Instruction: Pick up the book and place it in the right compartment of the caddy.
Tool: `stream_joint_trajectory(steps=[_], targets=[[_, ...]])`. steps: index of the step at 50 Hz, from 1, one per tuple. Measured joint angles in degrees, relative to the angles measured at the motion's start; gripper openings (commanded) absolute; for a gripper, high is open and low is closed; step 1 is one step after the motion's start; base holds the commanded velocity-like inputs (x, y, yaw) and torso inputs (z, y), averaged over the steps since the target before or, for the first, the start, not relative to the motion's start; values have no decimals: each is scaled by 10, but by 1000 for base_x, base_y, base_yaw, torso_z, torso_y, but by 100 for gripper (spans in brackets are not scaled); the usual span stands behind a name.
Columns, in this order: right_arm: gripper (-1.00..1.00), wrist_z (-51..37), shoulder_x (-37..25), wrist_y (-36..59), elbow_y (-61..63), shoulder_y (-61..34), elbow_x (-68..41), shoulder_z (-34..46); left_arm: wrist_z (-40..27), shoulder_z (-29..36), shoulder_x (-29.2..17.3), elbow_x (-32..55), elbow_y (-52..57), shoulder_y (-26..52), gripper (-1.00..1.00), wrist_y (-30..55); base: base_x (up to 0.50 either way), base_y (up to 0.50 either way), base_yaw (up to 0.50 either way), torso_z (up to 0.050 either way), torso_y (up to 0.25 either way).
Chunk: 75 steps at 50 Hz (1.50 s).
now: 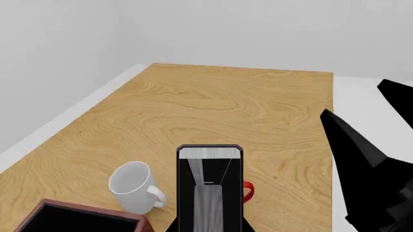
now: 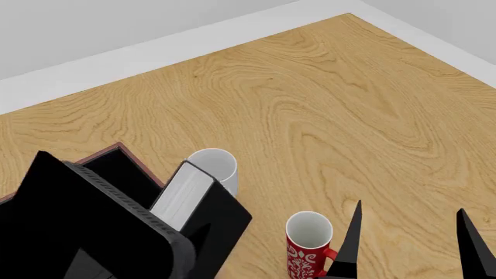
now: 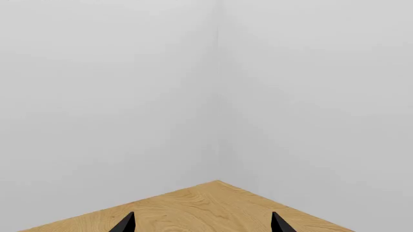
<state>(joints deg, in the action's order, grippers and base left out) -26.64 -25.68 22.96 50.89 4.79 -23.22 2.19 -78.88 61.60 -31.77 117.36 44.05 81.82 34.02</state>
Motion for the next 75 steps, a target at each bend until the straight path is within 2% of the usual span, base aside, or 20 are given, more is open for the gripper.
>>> stream_joint_trajectory(steps=[21,44,75], targets=[[100,-3,-4,-4,-1,1,-4,0,11,-44,9,88,-62,118,-100,-1,0,0,0,1,0],[100,-5,-7,-12,-2,4,-9,-1,47,-87,-15,149,-158,211,-100,17,0,0,0,0,1],[100,-11,-12,-21,2,11,-15,-5,19,-48,-65,207,-253,282,-100,94,0,0,0,0,1]])
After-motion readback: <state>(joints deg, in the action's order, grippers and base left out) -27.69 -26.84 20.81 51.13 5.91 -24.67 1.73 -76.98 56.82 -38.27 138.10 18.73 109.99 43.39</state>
